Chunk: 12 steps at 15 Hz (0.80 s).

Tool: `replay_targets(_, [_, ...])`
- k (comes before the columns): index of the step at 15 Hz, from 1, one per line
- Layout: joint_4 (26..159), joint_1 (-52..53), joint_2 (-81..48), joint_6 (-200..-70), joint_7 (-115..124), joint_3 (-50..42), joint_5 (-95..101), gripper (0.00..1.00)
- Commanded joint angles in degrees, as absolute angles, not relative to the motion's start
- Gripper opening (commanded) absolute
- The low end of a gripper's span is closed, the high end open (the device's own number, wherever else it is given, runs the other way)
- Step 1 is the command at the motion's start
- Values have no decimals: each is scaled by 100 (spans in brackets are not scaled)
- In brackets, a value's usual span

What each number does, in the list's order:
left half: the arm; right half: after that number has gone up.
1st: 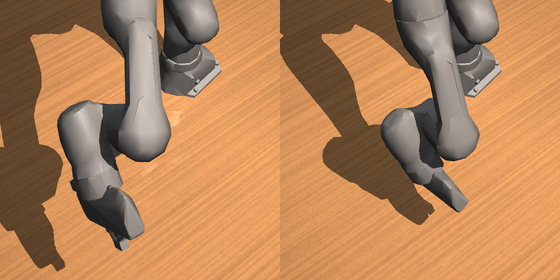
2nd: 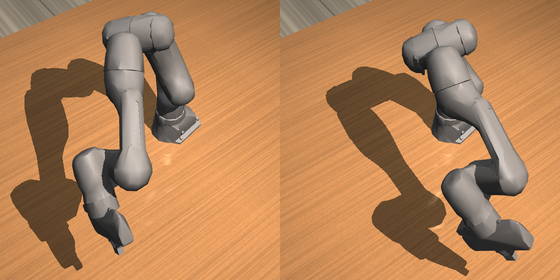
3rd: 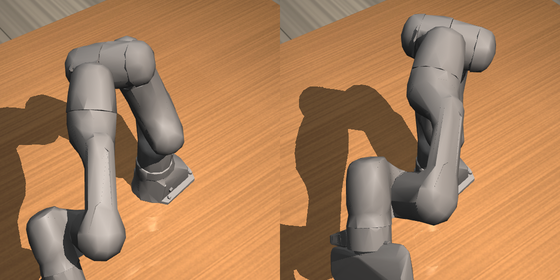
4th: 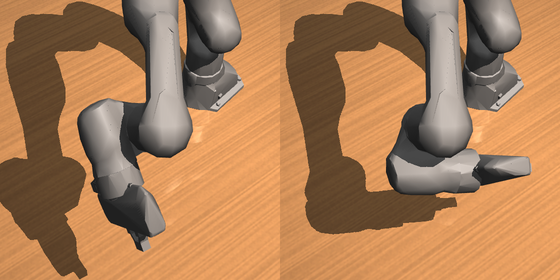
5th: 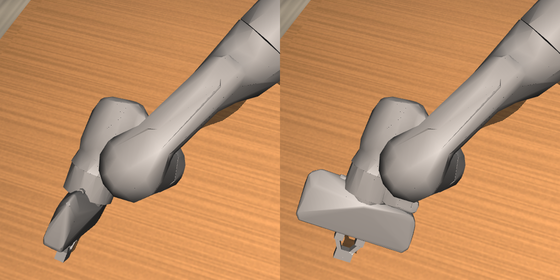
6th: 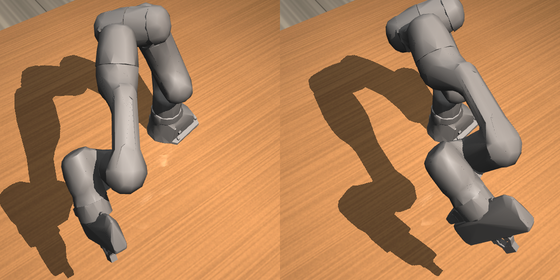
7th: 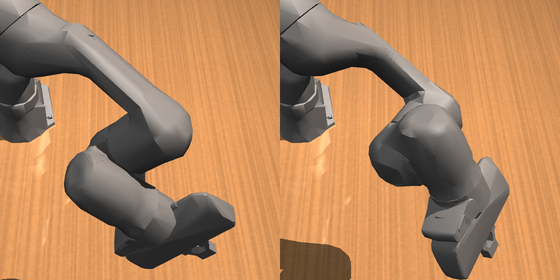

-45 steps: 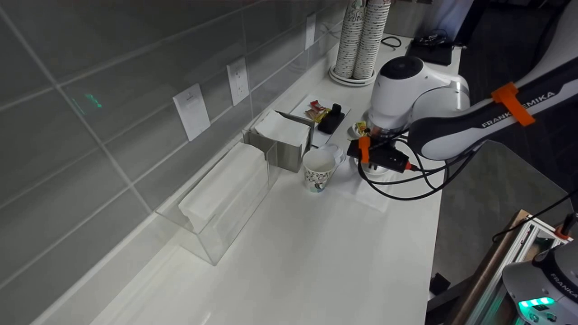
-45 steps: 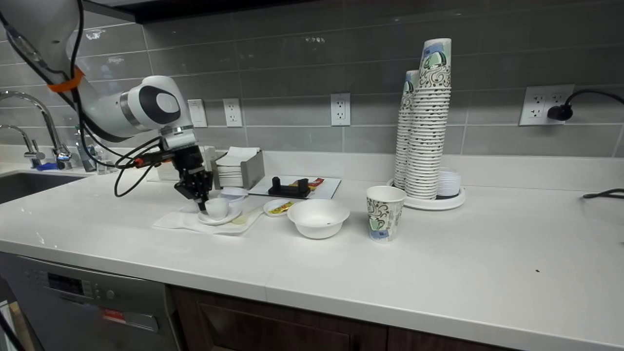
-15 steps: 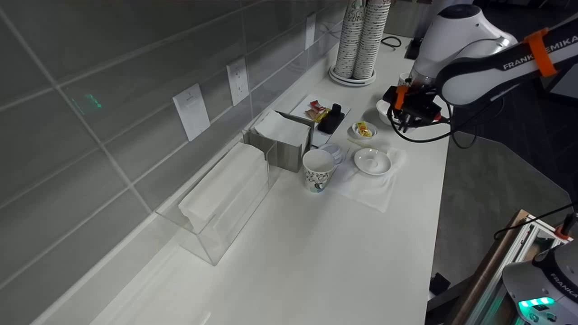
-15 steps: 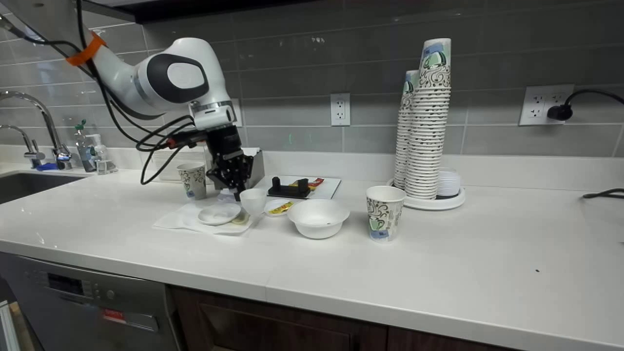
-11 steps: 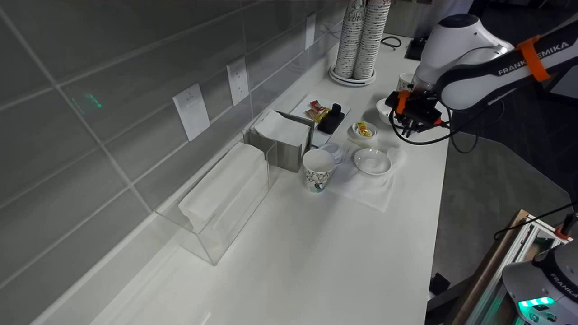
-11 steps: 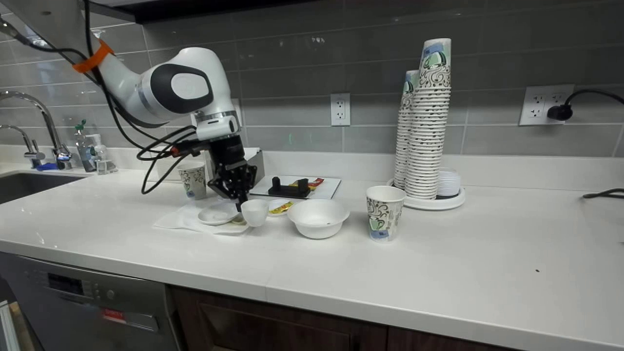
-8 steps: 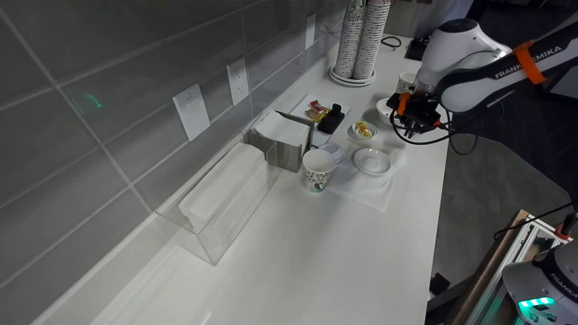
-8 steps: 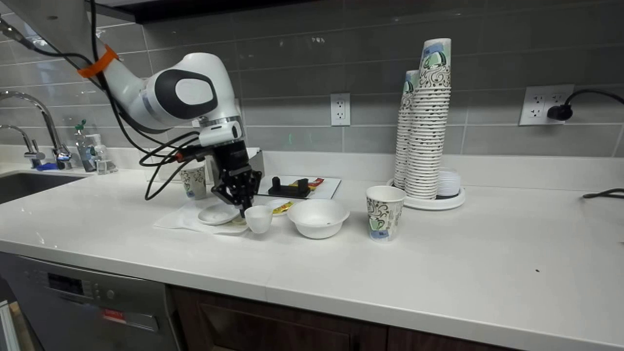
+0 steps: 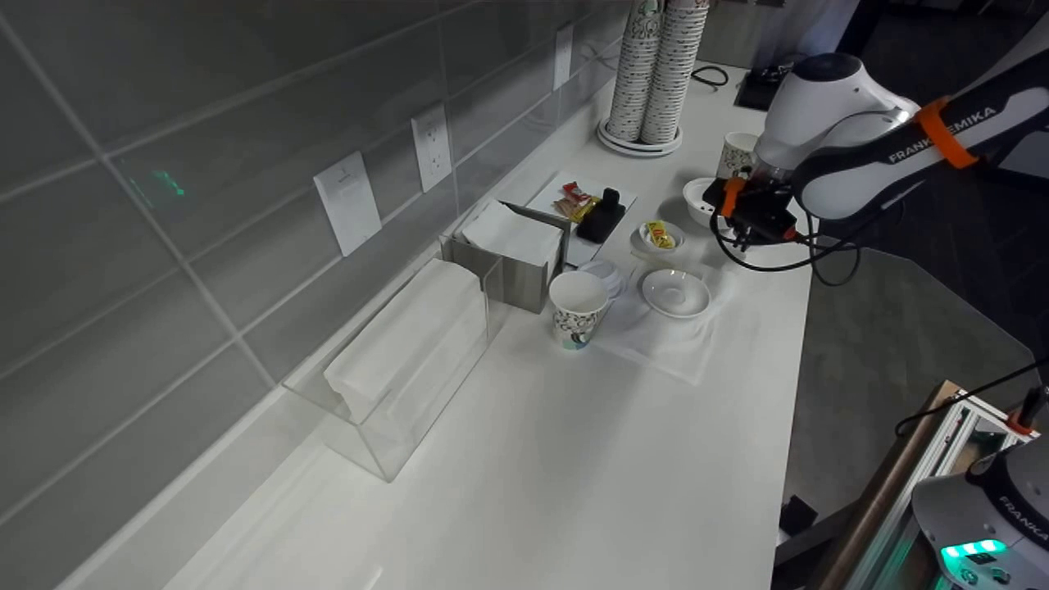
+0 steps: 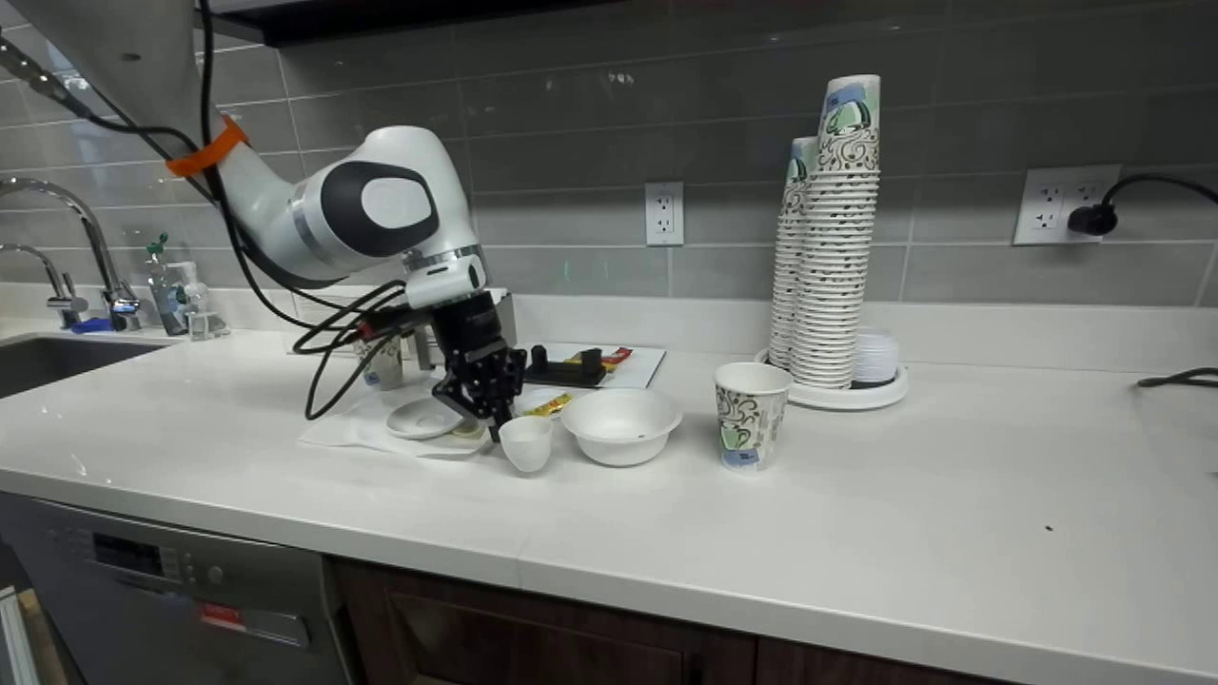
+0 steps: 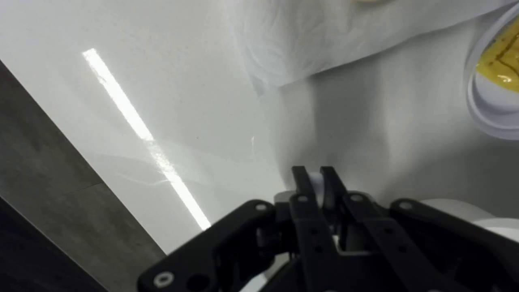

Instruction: Take the cup off of the plate

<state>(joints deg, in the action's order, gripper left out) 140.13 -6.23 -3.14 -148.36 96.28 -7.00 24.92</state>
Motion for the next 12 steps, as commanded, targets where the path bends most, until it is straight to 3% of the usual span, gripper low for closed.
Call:
replay_targets(1, [14018,-600,-430,-15216,9726,-817,2619,3])
replay_targets(12, [14039,-530,-657,-15571,9597,-915,2395,3])
